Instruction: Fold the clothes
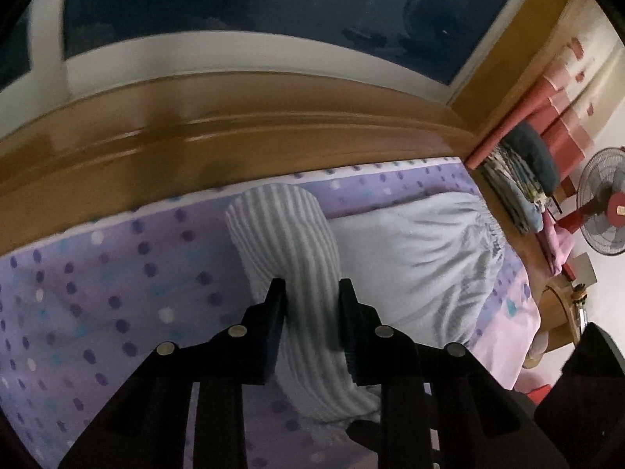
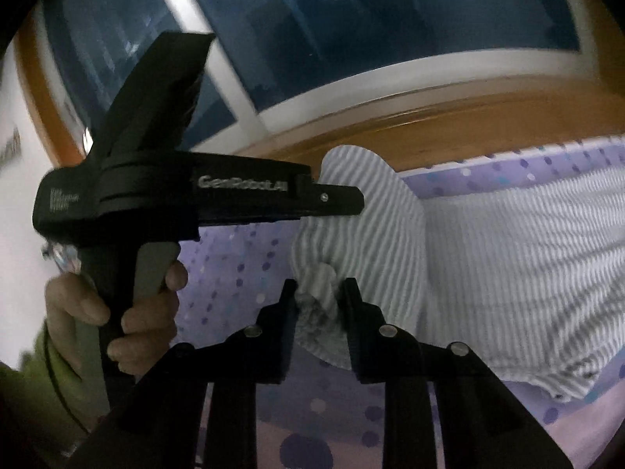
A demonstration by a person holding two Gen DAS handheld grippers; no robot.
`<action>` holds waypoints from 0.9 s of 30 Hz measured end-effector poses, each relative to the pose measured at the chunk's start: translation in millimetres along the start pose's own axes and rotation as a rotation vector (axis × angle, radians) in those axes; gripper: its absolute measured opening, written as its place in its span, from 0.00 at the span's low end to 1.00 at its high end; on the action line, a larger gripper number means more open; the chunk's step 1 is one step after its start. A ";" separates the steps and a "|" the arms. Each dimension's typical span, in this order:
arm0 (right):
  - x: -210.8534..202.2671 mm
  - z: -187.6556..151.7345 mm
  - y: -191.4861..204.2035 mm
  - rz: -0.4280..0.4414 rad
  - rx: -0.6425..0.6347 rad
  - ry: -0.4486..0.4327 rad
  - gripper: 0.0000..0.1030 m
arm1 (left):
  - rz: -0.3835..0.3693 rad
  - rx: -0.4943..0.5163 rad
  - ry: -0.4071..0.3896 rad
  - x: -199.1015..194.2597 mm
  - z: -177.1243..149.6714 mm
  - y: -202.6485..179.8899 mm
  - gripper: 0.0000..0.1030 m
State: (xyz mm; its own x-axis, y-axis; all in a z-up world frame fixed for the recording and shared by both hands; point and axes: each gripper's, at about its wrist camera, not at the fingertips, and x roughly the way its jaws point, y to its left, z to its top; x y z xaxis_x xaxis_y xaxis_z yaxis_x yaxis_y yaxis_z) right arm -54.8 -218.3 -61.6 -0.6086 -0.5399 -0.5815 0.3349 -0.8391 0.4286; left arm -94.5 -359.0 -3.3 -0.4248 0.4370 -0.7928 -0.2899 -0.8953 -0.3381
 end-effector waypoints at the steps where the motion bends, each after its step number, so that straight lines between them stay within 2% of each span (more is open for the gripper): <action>1: -3.4 1.0 -5.2 0.009 0.027 -0.007 0.22 | 0.000 0.009 0.003 2.7 3.3 -8.6 0.26; 6: -20.7 2.6 -45.5 0.025 0.145 -0.035 0.21 | -0.006 0.046 0.036 27.7 16.0 -46.6 0.26; 11: -27.7 2.4 -93.1 0.003 0.232 -0.027 0.21 | -0.007 0.059 0.089 53.4 21.1 -70.4 0.27; 13: -26.6 -0.4 -107.9 -0.012 0.267 -0.019 0.21 | -0.033 0.049 0.103 57.9 21.4 -75.7 0.27; 14: -26.1 -2.6 -116.2 -0.026 0.287 -0.013 0.21 | -0.047 0.049 0.103 58.1 21.7 -77.9 0.27; 20: -21.6 -13.0 -151.9 -0.083 0.354 0.048 0.22 | -0.022 0.098 0.074 50.7 18.6 -88.6 0.27; 22: -26.9 -9.2 -153.8 -0.101 0.349 0.048 0.22 | -0.006 0.098 0.084 50.1 12.8 -83.7 0.27; 25: -44.4 3.6 -142.6 -0.155 0.250 0.020 0.22 | 0.015 0.103 0.103 49.2 -5.5 -75.0 0.27; 27: -51.2 15.0 -130.3 -0.137 0.164 0.013 0.22 | 0.029 0.110 0.110 48.5 -18.1 -71.6 0.27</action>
State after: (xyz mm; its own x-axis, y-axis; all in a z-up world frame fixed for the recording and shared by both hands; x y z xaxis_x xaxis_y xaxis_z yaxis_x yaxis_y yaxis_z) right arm -78.1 -80.2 -77.3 -0.6310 -0.4233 -0.6501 0.1277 -0.8833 0.4511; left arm -78.9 -275.3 -26.7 -0.3397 0.3939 -0.8540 -0.3740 -0.8898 -0.2617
